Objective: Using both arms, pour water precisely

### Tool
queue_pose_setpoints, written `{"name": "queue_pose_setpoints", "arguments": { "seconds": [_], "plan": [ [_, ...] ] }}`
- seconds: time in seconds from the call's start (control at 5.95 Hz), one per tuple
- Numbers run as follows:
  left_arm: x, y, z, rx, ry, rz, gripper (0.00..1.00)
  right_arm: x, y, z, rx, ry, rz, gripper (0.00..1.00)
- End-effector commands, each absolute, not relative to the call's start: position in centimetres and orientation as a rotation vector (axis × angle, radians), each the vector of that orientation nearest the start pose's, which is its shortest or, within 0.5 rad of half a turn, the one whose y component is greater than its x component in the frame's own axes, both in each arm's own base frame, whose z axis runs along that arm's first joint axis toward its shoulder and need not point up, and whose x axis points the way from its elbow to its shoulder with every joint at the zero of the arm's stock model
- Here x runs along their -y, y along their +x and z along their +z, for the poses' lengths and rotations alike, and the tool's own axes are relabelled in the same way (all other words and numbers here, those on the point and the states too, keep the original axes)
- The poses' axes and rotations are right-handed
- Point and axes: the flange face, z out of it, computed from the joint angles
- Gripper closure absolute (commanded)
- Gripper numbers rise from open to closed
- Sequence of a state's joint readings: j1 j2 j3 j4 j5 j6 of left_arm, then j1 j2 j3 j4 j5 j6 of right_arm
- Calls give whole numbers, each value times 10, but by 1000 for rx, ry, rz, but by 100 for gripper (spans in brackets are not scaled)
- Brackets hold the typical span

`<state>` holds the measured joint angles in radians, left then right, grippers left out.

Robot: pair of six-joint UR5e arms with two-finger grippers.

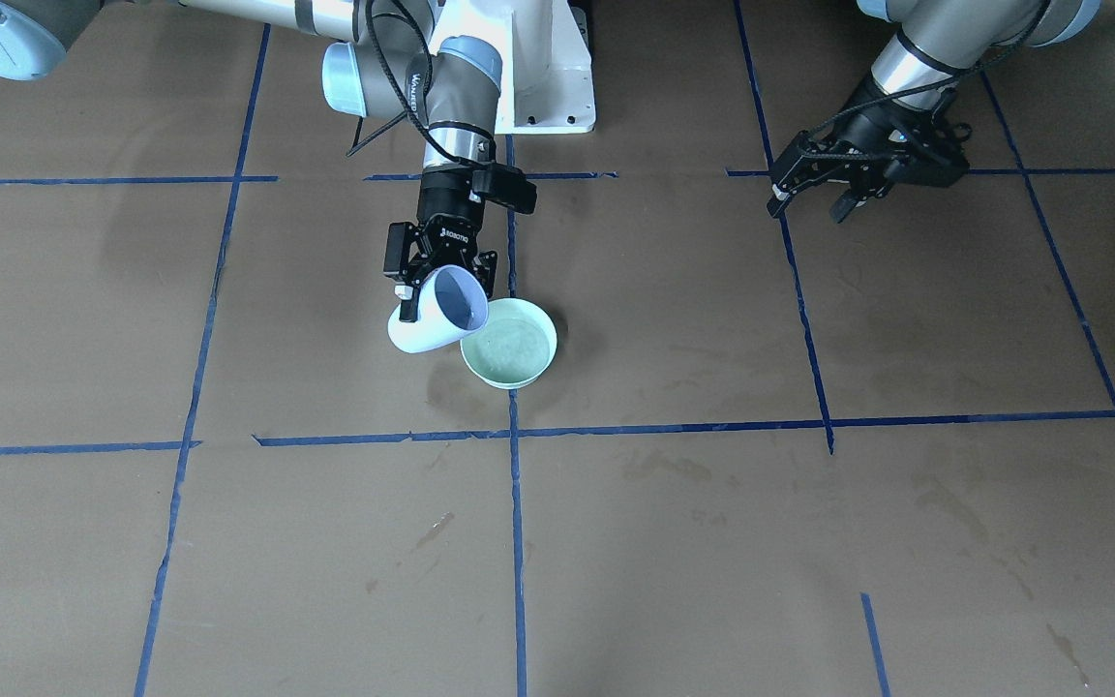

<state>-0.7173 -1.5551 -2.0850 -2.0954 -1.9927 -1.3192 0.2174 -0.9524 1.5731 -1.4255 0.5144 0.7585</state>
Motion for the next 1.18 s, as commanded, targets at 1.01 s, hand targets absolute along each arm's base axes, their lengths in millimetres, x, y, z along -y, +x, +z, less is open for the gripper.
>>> {"name": "queue_pose_setpoints", "arguments": {
  "seconds": [1.01],
  "plan": [
    [377,292,364,-1067,128,-205,0,322,-328,519,626,1144,319,89]
  ]
}}
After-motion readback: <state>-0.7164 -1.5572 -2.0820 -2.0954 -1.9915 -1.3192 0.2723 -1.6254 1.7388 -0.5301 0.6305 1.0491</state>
